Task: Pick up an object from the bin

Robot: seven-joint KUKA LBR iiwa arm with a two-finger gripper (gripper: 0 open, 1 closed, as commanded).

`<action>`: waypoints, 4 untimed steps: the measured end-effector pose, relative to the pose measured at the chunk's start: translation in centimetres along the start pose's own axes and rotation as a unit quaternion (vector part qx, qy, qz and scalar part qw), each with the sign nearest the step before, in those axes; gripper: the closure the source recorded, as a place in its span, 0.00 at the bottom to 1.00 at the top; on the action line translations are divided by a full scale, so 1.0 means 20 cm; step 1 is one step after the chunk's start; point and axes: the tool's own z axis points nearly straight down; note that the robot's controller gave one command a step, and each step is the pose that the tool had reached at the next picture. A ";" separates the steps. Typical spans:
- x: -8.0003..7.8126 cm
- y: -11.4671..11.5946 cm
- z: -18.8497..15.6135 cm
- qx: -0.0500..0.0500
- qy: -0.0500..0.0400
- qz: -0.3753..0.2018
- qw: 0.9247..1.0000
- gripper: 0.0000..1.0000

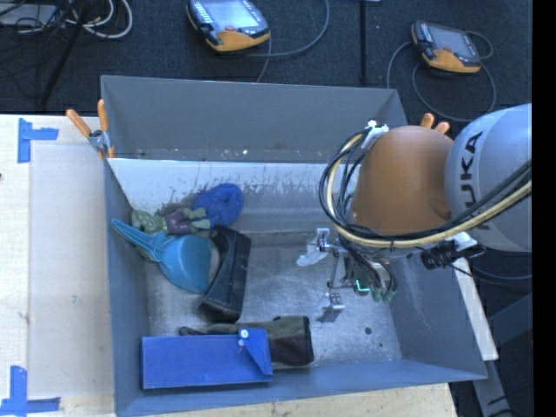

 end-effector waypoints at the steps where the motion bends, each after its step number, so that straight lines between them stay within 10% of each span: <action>1: -0.01 0.00 -0.02 0.000 -0.004 0.000 1.000 0.00; 2: 0.04 0.00 0.15 0.001 -0.009 -0.096 0.995 0.00; 3: 0.23 0.06 0.28 0.001 -0.002 -0.249 0.969 0.00; 4: 0.21 0.03 0.26 0.001 -0.004 -0.356 0.934 0.00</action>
Offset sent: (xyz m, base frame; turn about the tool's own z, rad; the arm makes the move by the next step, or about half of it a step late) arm -0.0346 -0.0015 -0.1093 -0.5897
